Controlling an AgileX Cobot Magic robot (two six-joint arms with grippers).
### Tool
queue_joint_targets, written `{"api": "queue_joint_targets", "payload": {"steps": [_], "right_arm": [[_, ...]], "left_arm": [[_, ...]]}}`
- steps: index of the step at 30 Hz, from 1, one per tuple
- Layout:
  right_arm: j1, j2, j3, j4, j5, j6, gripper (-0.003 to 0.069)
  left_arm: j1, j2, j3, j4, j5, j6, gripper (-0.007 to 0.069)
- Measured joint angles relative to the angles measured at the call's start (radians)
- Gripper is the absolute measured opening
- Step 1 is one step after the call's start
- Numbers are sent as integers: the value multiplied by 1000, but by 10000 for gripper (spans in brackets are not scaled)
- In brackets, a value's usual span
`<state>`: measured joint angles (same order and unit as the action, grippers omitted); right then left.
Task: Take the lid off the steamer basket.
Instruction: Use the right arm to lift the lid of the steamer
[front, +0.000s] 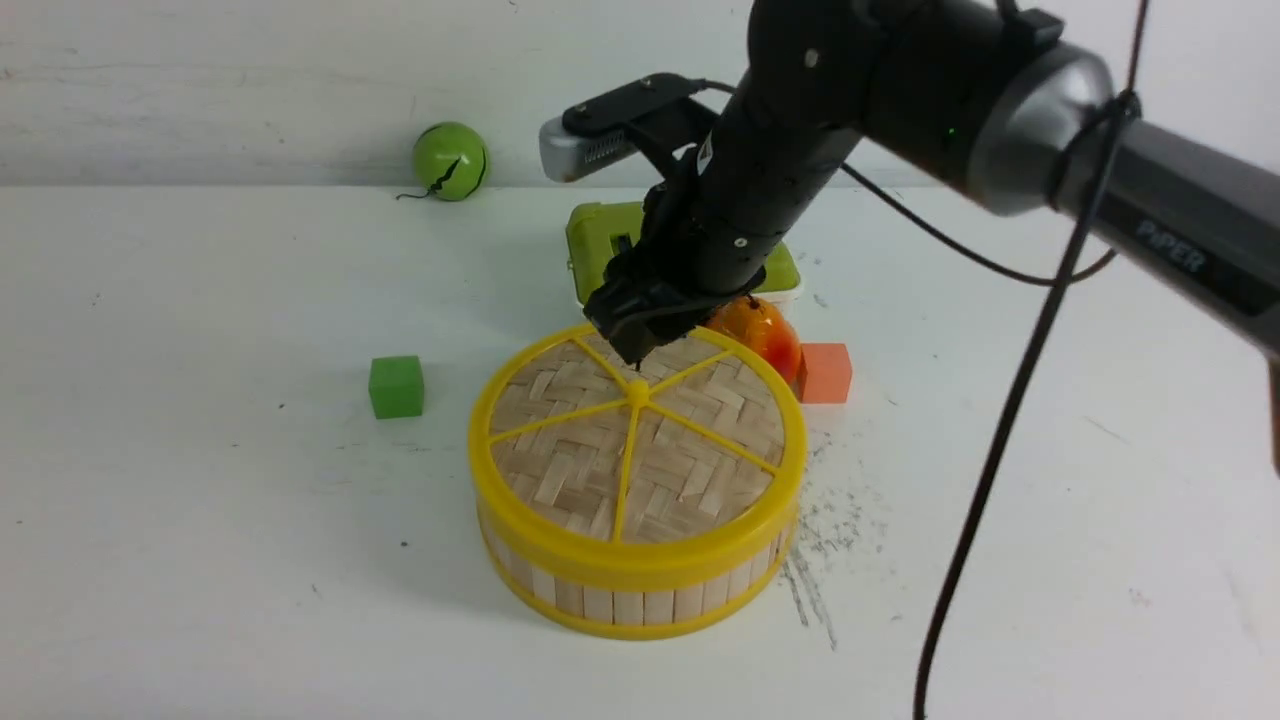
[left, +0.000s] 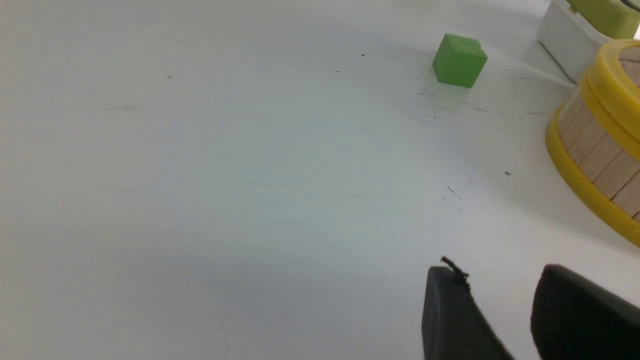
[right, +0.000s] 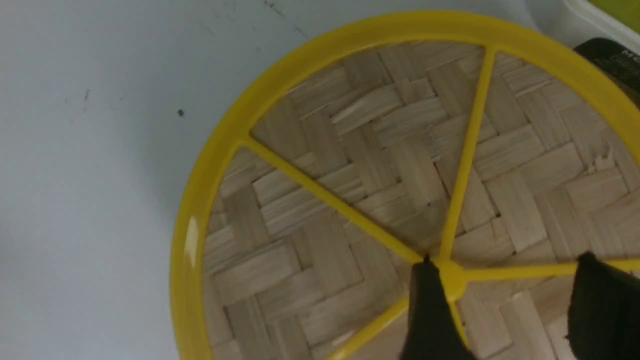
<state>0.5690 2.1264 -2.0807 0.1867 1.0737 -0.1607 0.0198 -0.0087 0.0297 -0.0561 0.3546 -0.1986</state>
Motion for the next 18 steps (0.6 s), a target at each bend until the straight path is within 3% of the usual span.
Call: {"api": "queue_joint_targets", "payload": {"steps": [8,11,14,18], "right_arm": [[0,68,-1,-7,-23,20,335],[0,79,-3,-2,-15,20,277],[0,79,-6,12,5,22,151],[0,74,-6,12,9,22,102]], "left_arm": [[0,0,0,0,0,0,239],[0,0,0,0,0,0,239],[0,0,0,0,0,0,239],[0,0,0,0,0,0,239]]}}
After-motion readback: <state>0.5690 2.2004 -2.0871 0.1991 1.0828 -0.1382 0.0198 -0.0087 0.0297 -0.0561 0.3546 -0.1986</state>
